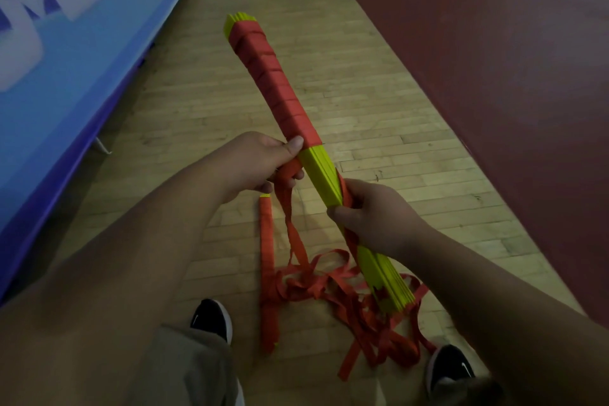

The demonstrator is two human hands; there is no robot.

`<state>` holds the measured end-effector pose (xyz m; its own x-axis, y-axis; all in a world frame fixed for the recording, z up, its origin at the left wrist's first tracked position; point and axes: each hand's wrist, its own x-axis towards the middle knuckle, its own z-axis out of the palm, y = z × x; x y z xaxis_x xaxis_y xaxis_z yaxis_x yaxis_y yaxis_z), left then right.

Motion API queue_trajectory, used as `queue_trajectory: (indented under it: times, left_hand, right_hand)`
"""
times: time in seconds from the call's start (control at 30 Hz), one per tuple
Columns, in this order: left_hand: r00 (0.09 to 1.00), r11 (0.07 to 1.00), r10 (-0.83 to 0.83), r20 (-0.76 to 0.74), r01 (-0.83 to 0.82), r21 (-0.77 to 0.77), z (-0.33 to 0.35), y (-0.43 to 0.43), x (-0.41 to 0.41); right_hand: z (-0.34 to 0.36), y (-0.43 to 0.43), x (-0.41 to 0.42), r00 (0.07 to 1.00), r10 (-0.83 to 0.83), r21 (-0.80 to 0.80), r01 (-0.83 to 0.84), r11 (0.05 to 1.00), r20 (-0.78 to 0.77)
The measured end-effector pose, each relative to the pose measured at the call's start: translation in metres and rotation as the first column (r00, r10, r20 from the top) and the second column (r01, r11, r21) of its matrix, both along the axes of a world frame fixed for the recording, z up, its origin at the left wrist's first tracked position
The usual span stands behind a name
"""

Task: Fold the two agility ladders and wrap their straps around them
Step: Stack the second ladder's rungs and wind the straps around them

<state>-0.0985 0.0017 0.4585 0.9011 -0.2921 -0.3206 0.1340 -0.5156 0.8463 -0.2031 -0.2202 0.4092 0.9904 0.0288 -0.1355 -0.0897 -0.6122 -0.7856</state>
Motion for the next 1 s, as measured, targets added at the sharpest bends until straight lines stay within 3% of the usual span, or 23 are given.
queue_trajectory:
  times: [0.43,0.6,0.8,1.0]
  left_hand:
    - [1.000,0.997,0.027,-0.008,-0.027,-0.070,0.012,-0.012,-0.012]
    - [0.992,0.996,0.093,0.081,-0.091,-0.023,0.004,-0.015,-0.014]
    - [0.980,0.987,0.134,0.149,-0.118,-0.110,0.010,-0.014,-0.007]
    - [0.986,0.987,0.044,0.160,-0.018,-0.158,0.017,-0.012,-0.007]
  right_hand:
    - [0.001,0.002,-0.003,0.995,-0.084,-0.038,0.086,0.996,0.061]
    - [0.002,0.004,-0.005,0.992,-0.031,-0.126,0.046,0.991,0.123]
    - [0.013,0.004,-0.002,0.998,-0.033,0.030,0.032,0.999,0.049]
    - [0.021,-0.002,0.008,0.994,-0.082,0.150,0.092,0.984,-0.071]
